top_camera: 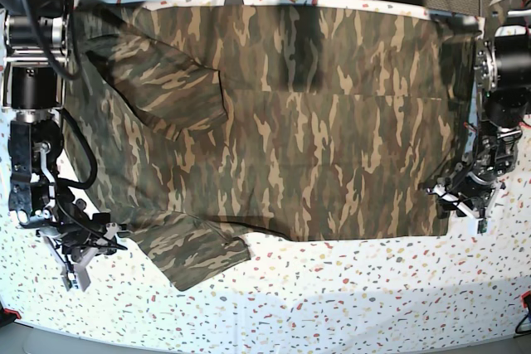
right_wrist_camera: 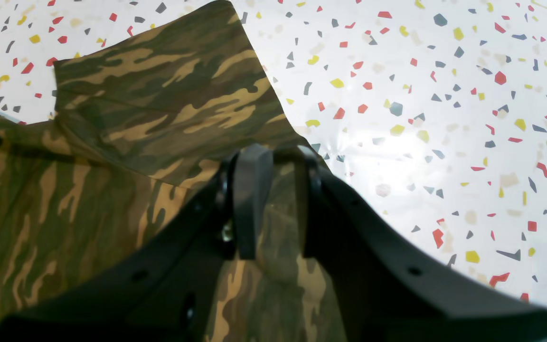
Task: Fold the T-shirt properly
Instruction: 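Lower both grippers onto the hem corners and grasp them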
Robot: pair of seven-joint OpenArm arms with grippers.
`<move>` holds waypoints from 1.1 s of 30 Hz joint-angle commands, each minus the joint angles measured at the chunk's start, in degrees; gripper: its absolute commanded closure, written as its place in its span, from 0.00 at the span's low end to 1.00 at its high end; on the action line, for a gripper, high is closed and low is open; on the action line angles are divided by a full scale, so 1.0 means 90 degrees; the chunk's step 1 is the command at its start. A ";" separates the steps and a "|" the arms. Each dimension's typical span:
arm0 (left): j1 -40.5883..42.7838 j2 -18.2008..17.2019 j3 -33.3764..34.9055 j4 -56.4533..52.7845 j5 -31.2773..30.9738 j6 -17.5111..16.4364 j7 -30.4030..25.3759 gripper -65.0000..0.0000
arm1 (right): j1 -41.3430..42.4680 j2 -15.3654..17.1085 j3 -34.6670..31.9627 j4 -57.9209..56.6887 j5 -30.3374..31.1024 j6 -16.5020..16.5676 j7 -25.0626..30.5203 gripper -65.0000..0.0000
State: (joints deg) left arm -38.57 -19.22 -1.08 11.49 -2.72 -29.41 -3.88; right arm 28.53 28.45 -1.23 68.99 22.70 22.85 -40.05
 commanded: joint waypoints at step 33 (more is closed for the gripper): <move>-0.0032 0.0126 0.0017 -0.0017 0.0136 -0.0447 -0.0090 1.00 | 0.2803 -0.0335 -0.0950 -0.4053 -0.0595 0.0682 0.0896 0.53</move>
State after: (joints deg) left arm -38.11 -17.78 -1.13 11.25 -2.63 -33.26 -7.14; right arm 51.72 24.91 -10.20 31.44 16.64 28.64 -33.01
